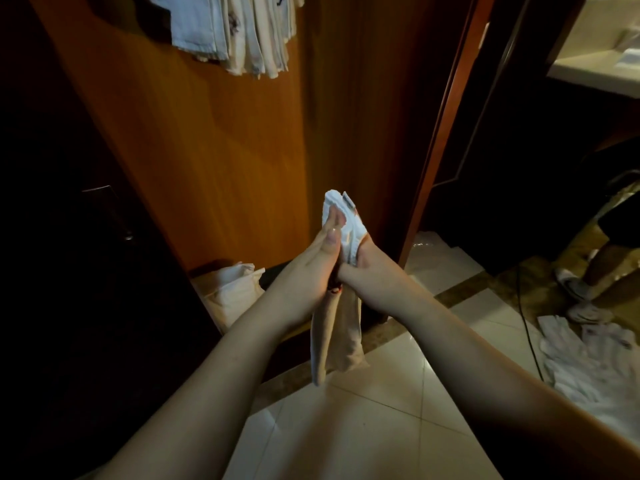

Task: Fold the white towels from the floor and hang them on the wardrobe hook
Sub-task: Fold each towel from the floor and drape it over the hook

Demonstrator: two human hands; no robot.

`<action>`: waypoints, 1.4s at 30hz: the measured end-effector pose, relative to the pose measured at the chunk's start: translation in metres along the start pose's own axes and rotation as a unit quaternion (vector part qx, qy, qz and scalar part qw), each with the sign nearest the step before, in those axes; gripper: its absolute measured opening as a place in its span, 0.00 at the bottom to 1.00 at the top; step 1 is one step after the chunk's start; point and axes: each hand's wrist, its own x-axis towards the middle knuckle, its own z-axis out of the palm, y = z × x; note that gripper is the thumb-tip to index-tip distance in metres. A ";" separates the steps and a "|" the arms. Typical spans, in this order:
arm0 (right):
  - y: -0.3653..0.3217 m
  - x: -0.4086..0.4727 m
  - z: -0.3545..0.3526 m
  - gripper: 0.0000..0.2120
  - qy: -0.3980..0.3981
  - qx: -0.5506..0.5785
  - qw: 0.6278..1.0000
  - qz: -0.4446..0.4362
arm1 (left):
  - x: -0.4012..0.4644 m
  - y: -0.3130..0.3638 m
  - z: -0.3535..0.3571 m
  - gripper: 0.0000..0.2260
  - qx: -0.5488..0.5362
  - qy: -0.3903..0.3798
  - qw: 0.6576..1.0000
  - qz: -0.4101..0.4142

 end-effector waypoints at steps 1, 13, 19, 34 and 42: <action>-0.001 0.000 0.000 0.28 0.013 -0.021 1.000 -0.009 | 0.001 0.002 -0.001 0.38 0.027 -0.001 1.000 0.003; -0.017 0.004 -0.041 0.14 0.057 0.129 0.989 0.031 | 0.015 0.016 -0.028 0.17 0.040 0.207 0.972 0.104; -0.045 0.018 -0.063 0.21 0.038 0.257 0.966 -0.014 | 0.023 0.024 -0.042 0.28 -0.123 0.024 0.992 -0.020; -0.081 0.017 -0.085 0.19 0.205 0.063 0.971 -0.104 | 0.014 0.077 -0.028 0.09 -0.021 0.187 0.939 0.289; -0.098 0.041 -0.086 0.14 0.235 0.127 0.955 -0.127 | 0.027 0.066 -0.041 0.20 -0.140 -0.016 0.987 0.080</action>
